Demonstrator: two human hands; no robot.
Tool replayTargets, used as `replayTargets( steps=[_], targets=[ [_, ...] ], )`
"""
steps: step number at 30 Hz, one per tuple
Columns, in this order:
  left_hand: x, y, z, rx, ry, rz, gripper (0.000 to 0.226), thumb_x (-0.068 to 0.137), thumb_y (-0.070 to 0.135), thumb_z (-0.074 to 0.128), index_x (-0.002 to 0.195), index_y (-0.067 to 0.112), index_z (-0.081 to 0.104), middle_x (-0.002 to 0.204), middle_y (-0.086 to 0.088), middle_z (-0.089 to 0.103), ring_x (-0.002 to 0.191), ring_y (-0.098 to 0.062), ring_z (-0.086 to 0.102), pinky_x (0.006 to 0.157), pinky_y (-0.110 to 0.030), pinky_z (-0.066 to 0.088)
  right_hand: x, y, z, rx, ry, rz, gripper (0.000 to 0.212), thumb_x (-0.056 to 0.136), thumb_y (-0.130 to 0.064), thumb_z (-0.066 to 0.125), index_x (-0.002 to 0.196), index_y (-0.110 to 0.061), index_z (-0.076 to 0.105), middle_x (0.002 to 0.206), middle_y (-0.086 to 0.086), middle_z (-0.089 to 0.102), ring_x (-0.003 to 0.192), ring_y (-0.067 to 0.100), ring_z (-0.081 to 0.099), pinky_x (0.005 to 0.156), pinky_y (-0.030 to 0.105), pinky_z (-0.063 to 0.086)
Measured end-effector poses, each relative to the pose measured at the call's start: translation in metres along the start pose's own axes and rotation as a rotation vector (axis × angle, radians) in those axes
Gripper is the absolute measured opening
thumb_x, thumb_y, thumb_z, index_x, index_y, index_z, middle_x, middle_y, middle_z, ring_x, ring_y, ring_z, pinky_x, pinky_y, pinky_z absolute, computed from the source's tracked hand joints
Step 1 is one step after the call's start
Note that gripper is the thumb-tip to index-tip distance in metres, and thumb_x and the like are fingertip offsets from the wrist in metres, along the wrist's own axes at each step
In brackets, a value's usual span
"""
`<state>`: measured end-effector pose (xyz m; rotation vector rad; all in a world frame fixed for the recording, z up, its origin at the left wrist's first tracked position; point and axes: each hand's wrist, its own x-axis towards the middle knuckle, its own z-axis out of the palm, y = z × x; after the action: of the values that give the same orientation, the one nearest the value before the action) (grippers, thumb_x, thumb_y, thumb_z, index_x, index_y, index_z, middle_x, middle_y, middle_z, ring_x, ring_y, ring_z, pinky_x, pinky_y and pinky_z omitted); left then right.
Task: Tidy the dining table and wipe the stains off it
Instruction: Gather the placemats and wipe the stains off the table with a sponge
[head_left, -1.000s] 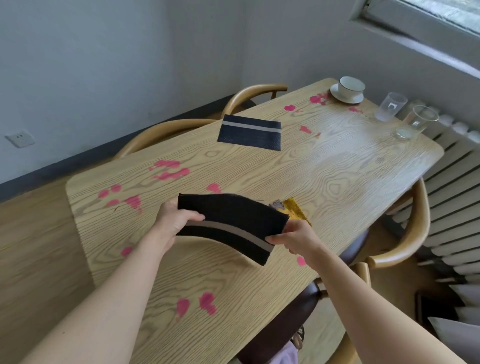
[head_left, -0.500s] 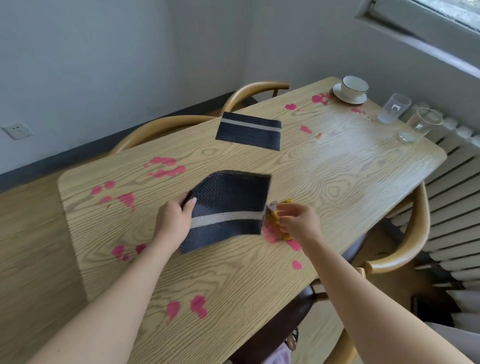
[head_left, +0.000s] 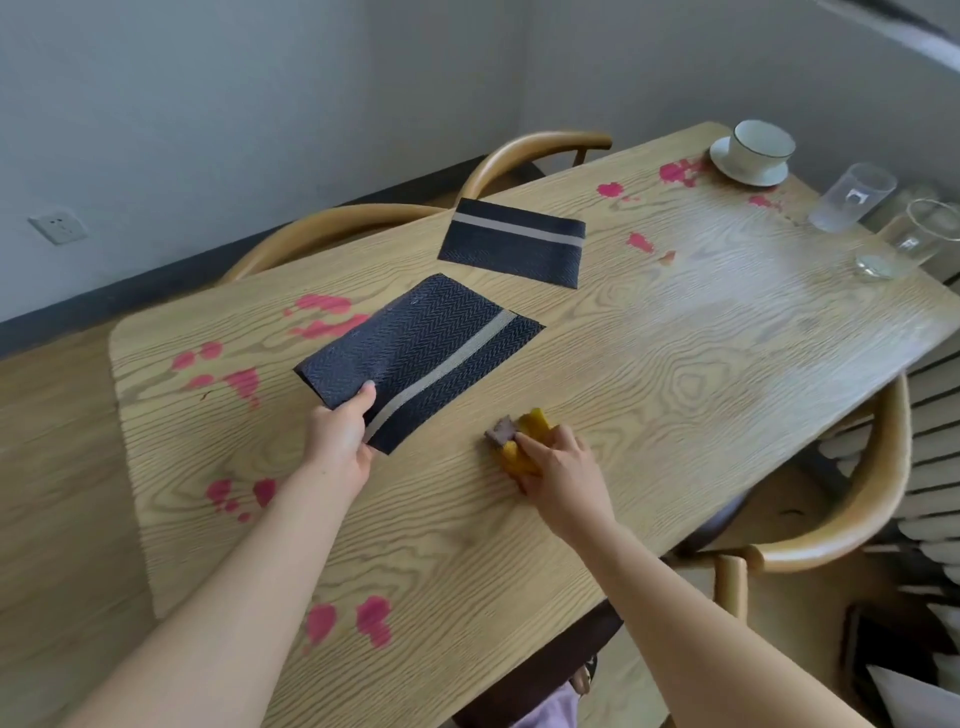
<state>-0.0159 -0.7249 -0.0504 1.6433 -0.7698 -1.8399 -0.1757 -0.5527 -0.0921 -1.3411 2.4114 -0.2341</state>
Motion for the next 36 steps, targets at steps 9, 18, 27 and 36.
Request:
replayTargets(
  steps=[9, 18, 27, 36],
  targets=[
    [0.001, -0.002, 0.036, -0.079, 0.002, -0.001, 0.029, 0.089, 0.011, 0.065, 0.116, 0.001, 0.059, 0.11, -0.015, 0.065, 0.091, -0.033, 0.065, 0.068, -0.041, 0.055, 0.028, 0.041, -0.009, -0.054, 0.051, 0.024, 0.049, 0.094, -0.02, 0.052, 0.139, -0.035, 0.045, 0.118, 0.006, 0.044, 0.106, 0.029, 0.045, 0.085, 0.035, 0.046],
    [-0.005, -0.009, 0.047, -0.131, -0.003, -0.044, 0.021, 0.088, 0.01, 0.065, 0.108, 0.004, 0.059, 0.111, -0.015, 0.065, 0.089, -0.028, 0.066, 0.088, -0.05, 0.053, 0.035, 0.064, -0.015, -0.038, 0.089, 0.223, 0.049, 0.091, -0.014, 0.051, 0.137, -0.031, 0.048, 0.127, 0.011, 0.042, 0.11, 0.034, 0.044, 0.088, 0.036, 0.044],
    [0.001, -0.001, 0.036, -0.148, 0.052, -0.036, 0.038, 0.09, 0.013, 0.063, 0.124, 0.002, 0.051, 0.118, -0.02, 0.063, 0.097, -0.033, 0.065, 0.065, -0.041, 0.056, 0.01, -0.03, 0.019, -0.021, -0.025, -0.249, 0.048, 0.093, -0.011, 0.043, 0.141, -0.021, 0.039, 0.126, 0.011, 0.038, 0.107, 0.03, 0.04, 0.085, 0.039, 0.048],
    [-0.014, -0.013, 0.032, -0.148, -0.012, -0.051, 0.034, 0.089, 0.01, 0.064, 0.121, 0.003, 0.056, 0.114, -0.014, 0.065, 0.088, -0.026, 0.066, 0.077, -0.043, 0.056, 0.023, 0.073, -0.03, -0.099, 0.037, 0.286, 0.055, 0.095, -0.014, 0.047, 0.147, -0.028, 0.035, 0.134, 0.013, 0.034, 0.123, 0.032, 0.035, 0.091, 0.04, 0.045]
  ],
)
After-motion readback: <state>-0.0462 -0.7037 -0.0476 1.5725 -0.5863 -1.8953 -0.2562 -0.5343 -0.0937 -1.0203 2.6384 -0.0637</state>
